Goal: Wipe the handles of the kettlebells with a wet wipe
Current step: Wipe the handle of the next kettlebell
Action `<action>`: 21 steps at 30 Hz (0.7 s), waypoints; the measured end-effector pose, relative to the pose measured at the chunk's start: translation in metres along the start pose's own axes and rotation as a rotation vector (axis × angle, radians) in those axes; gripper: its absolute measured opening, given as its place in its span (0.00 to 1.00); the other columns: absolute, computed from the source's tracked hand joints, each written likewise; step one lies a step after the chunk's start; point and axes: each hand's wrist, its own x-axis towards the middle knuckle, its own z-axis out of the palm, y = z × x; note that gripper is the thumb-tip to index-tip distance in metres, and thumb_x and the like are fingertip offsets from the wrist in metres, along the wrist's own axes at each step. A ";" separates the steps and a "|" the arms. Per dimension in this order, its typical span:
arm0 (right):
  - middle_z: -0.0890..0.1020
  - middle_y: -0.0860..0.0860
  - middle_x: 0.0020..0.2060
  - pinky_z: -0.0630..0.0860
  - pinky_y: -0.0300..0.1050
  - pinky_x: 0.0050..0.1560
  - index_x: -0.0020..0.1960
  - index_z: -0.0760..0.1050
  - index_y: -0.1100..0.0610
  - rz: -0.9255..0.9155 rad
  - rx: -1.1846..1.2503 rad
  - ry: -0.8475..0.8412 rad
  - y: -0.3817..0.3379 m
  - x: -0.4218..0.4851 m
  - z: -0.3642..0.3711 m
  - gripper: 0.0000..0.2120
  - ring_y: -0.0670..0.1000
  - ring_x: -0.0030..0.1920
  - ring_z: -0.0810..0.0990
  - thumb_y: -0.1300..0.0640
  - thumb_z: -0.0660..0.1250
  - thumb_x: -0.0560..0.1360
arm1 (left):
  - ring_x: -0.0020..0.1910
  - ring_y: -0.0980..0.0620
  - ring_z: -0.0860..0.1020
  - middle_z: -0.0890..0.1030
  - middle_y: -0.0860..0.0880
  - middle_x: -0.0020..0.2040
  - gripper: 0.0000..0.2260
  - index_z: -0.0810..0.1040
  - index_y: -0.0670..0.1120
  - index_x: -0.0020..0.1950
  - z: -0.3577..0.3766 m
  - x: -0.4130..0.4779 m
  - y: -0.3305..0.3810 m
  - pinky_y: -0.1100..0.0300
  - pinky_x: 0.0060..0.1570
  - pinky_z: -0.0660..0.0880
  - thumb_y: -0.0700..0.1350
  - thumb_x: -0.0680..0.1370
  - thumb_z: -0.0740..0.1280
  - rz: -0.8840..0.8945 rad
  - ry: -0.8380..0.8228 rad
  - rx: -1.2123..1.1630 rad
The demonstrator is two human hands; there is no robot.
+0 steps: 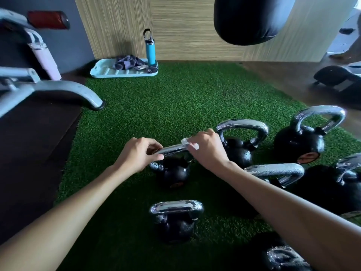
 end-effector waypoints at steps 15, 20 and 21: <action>0.78 0.52 0.25 0.71 0.47 0.33 0.35 0.80 0.58 0.499 0.343 0.071 0.010 -0.017 0.021 0.18 0.43 0.27 0.68 0.45 0.70 0.76 | 0.21 0.60 0.70 0.87 0.54 0.37 0.17 0.86 0.52 0.58 -0.005 -0.017 0.002 0.71 0.23 0.65 0.54 0.70 0.78 0.070 0.042 0.013; 0.76 0.50 0.24 0.65 0.44 0.30 0.39 0.80 0.60 0.622 0.462 0.128 -0.006 -0.015 0.029 0.21 0.43 0.27 0.66 0.42 0.69 0.76 | 0.28 0.59 0.81 0.88 0.51 0.45 0.20 0.86 0.52 0.59 -0.004 -0.019 -0.007 0.71 0.29 0.71 0.58 0.69 0.77 0.031 0.050 0.015; 0.74 0.46 0.23 0.65 0.42 0.29 0.36 0.80 0.60 0.724 0.528 0.124 -0.004 -0.015 0.032 0.19 0.42 0.27 0.67 0.45 0.71 0.75 | 0.29 0.65 0.79 0.87 0.51 0.48 0.19 0.86 0.51 0.58 -0.003 -0.020 -0.007 0.74 0.30 0.70 0.56 0.70 0.78 0.029 0.057 0.011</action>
